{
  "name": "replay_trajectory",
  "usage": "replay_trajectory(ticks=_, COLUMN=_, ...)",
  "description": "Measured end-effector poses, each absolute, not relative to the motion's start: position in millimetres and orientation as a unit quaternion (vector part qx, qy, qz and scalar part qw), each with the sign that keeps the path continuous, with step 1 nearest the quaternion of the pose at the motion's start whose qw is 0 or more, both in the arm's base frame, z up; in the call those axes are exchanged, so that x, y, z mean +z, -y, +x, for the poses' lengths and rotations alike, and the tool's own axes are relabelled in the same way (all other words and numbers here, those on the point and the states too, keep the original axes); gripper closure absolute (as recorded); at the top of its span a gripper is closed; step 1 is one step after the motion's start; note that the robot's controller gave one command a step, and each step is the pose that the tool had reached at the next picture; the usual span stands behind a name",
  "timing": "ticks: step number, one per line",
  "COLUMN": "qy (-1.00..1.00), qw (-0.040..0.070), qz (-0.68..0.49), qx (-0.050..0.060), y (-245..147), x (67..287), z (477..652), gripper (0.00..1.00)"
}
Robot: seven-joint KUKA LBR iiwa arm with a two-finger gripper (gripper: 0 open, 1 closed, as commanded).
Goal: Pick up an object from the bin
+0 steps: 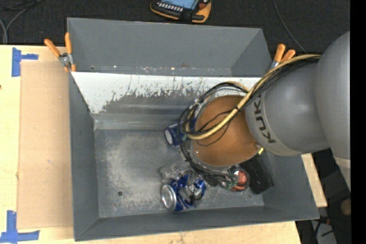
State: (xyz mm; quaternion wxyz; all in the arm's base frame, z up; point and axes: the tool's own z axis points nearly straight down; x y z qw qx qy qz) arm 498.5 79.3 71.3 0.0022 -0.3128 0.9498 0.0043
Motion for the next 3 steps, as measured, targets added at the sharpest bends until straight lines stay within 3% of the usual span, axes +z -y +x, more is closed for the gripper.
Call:
replay_trajectory(ticks=1, qy=-0.95, qw=0.002, qz=-0.313, qx=0.004, y=-79, x=71, z=498.5, gripper=1.0)
replay_trajectory(ticks=2, qy=-0.945, qw=0.005, qz=-0.328, qx=0.004, y=-70, x=143, z=500.4, gripper=1.0)
replay_trajectory(ticks=3, qy=-0.945, qw=0.0, qz=-0.327, qx=0.006, y=-71, x=216, z=482.6, gripper=1.0)
